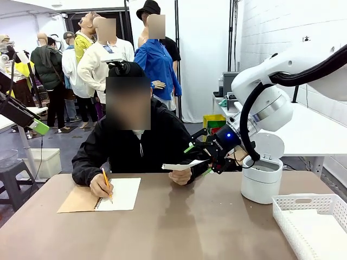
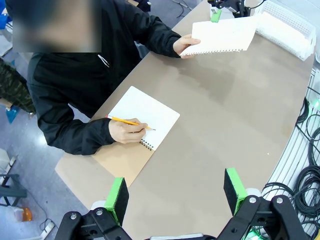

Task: Sort the paper based on its condition.
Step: If a person hands you a paper, place it in the Organizing basket , and if it's crumpled, put it in the Trash can.

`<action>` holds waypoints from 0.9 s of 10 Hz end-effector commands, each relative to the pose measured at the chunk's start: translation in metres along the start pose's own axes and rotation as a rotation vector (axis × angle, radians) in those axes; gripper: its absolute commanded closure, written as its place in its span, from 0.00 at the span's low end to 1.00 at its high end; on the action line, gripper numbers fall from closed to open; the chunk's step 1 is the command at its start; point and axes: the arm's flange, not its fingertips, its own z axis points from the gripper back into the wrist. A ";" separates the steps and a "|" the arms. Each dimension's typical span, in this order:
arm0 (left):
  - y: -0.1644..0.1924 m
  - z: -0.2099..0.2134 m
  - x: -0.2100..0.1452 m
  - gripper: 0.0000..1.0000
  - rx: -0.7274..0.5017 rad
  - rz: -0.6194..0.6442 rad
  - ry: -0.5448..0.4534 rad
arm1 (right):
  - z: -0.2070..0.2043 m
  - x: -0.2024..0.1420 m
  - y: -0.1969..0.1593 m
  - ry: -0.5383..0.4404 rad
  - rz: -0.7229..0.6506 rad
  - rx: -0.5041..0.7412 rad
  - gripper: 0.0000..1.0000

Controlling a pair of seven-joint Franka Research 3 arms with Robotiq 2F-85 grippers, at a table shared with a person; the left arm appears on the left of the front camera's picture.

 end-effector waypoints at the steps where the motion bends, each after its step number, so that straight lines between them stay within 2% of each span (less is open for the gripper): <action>1: 0.001 0.001 0.000 0.00 -0.001 0.005 -0.003 | -0.011 0.008 -0.006 0.028 0.053 0.049 0.08; 5: 0.001 0.001 0.000 0.00 -0.001 0.005 -0.003 | -0.013 0.014 -0.009 0.032 0.040 0.077 0.88; 6: 0.001 0.001 0.000 0.00 -0.001 0.005 -0.003 | -0.015 0.013 -0.009 0.036 0.035 0.081 1.00; 9: 0.001 0.001 0.000 0.00 -0.001 0.005 -0.003 | -0.017 0.015 -0.009 0.042 0.041 0.088 1.00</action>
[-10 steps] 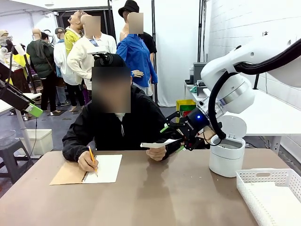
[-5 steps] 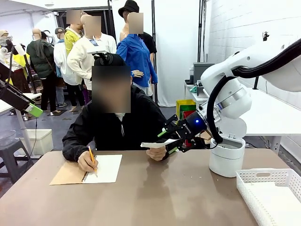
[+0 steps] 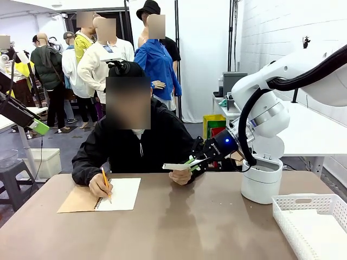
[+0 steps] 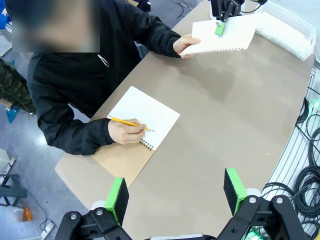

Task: Sort the paper based on its condition.
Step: If a person hands you a paper, place it in the Organizing basket , and if it's crumpled, put it in the Trash can.

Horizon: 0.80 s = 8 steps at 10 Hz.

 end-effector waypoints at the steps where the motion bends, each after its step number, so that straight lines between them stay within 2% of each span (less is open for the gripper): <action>1: 0.001 0.001 0.000 0.00 -0.001 0.005 -0.003 | -0.004 0.002 -0.002 0.015 0.004 0.037 1.00; 8: 0.001 0.001 0.000 0.00 -0.001 0.005 -0.003 | -0.003 -0.005 0.000 0.045 0.035 0.107 1.00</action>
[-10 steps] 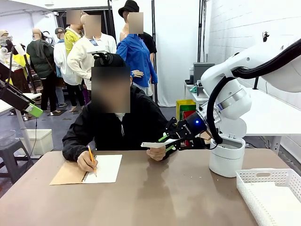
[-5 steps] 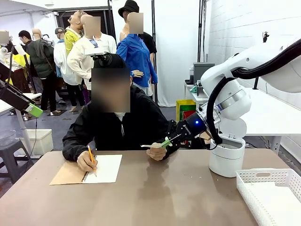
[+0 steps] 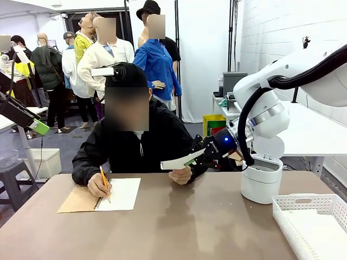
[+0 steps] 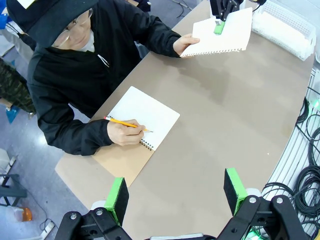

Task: Sort the paper based on its condition.
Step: If a person hands you a paper, place it in the Organizing basket , and if it's crumpled, put it in the Trash can.

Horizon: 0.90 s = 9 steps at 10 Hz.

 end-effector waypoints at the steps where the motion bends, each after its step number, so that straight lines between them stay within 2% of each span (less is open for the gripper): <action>1: 0.001 0.001 0.000 0.00 -0.001 0.005 -0.003 | 0.002 -0.009 0.000 0.026 0.040 0.042 1.00; 6: 0.001 0.001 0.000 0.00 -0.001 0.005 -0.003 | 0.015 -0.044 0.027 0.002 0.058 0.024 1.00; 9: 0.001 0.001 0.000 0.00 -0.001 0.005 -0.003 | 0.021 -0.054 0.035 -0.005 0.105 0.011 1.00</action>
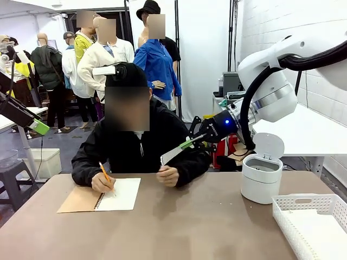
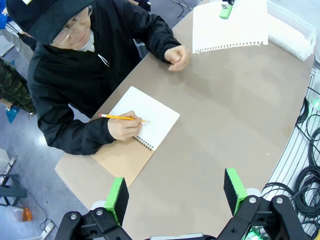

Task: Sort the paper based on its condition.
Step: If a person hands you a paper, place it in the Organizing basket , and if it's crumpled, put it in the Trash can.

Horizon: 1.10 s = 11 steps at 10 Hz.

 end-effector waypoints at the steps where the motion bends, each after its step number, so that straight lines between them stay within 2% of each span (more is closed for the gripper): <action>1: 0.001 0.001 0.000 0.00 -0.001 0.005 -0.003 | -0.002 -0.003 -0.003 -0.001 0.023 -0.021 1.00; 2: 0.001 0.001 0.000 0.00 -0.001 0.005 -0.003 | -0.002 -0.007 -0.001 -0.015 0.056 -0.036 1.00; 4: 0.001 0.001 0.000 0.00 -0.001 0.005 -0.003 | 0.009 -0.022 0.009 -0.056 0.221 -0.117 1.00; 6: 0.001 0.001 0.000 0.00 -0.001 0.005 -0.003 | 0.039 -0.054 0.015 -0.100 0.419 -0.291 1.00; 7: 0.001 0.001 0.000 0.00 -0.001 0.005 -0.003 | 0.054 -0.065 0.009 -0.089 0.509 -0.351 1.00; 9: 0.001 0.001 0.000 0.00 -0.001 0.005 -0.003 | 0.094 -0.088 -0.007 -0.155 0.552 -0.414 1.00; 11: 0.001 0.001 0.000 0.00 -0.001 0.005 -0.003 | 0.116 -0.093 -0.048 -0.243 0.576 -0.459 1.00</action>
